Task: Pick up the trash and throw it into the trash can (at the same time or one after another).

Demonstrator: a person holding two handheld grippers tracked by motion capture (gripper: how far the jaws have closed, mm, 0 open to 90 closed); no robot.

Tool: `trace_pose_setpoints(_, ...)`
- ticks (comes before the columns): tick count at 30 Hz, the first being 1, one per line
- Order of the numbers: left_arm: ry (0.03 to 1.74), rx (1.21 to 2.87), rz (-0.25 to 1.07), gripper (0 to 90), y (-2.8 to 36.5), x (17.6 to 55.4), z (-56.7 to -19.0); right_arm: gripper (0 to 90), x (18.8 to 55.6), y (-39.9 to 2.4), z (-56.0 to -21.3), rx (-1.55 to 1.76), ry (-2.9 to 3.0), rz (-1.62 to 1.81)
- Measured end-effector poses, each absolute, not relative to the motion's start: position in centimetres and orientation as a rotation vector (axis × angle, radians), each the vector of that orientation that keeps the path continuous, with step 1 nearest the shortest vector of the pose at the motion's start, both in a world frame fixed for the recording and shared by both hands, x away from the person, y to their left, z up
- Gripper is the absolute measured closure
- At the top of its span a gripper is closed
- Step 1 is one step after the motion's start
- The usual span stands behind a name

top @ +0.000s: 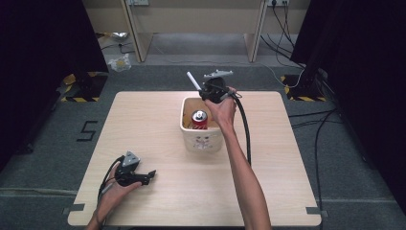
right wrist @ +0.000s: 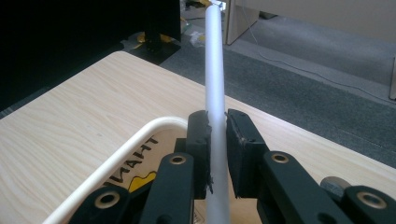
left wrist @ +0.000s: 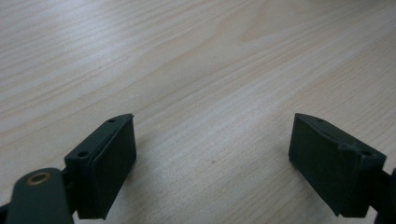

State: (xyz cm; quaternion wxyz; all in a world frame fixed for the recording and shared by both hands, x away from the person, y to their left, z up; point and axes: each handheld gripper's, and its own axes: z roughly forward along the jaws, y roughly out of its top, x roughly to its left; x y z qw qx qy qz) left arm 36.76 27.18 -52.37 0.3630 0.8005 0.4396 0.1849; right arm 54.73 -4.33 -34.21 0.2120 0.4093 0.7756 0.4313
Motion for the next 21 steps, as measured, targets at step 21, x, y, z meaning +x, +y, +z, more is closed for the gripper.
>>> trace_pose_setpoints(21, 1.129, 2.062, 0.476, 14.2, 27.2, 36.8, -52.4, 77.8, 55.2, -4.4, -36.0, 1.154, 2.193, 1.142)
